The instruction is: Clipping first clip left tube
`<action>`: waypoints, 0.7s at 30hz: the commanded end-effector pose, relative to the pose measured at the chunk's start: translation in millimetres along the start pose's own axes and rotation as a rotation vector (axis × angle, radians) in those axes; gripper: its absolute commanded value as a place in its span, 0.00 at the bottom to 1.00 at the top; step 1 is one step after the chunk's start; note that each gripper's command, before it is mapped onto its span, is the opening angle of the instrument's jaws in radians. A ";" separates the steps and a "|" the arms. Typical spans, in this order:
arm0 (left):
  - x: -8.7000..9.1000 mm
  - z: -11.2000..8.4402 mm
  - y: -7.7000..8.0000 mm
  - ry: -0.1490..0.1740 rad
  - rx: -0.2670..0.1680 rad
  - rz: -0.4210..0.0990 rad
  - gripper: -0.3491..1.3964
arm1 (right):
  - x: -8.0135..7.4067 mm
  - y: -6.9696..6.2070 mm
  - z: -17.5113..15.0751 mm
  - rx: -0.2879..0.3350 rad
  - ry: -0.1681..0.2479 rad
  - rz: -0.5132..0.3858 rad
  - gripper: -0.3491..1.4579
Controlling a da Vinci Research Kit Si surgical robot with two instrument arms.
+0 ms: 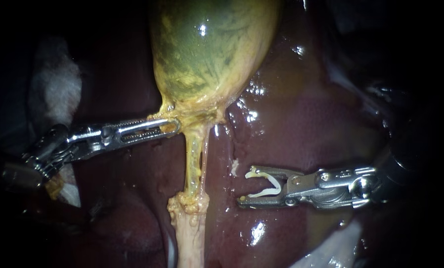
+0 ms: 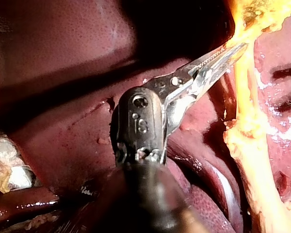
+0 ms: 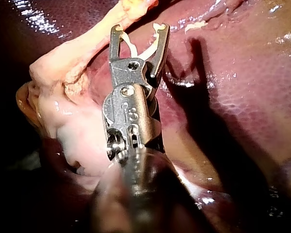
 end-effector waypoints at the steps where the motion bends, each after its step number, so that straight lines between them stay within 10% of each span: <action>1: 0.0 0.0 0.0 0.000 0.000 0.000 0.00 | 0.0 0.0 0.0 0.000 0.000 0.000 0.52; 21: 3.4 -1.0 2.9 -0.004 -0.008 -0.029 0.00 | 0.3 -0.1 0.2 0.004 0.014 0.003 0.52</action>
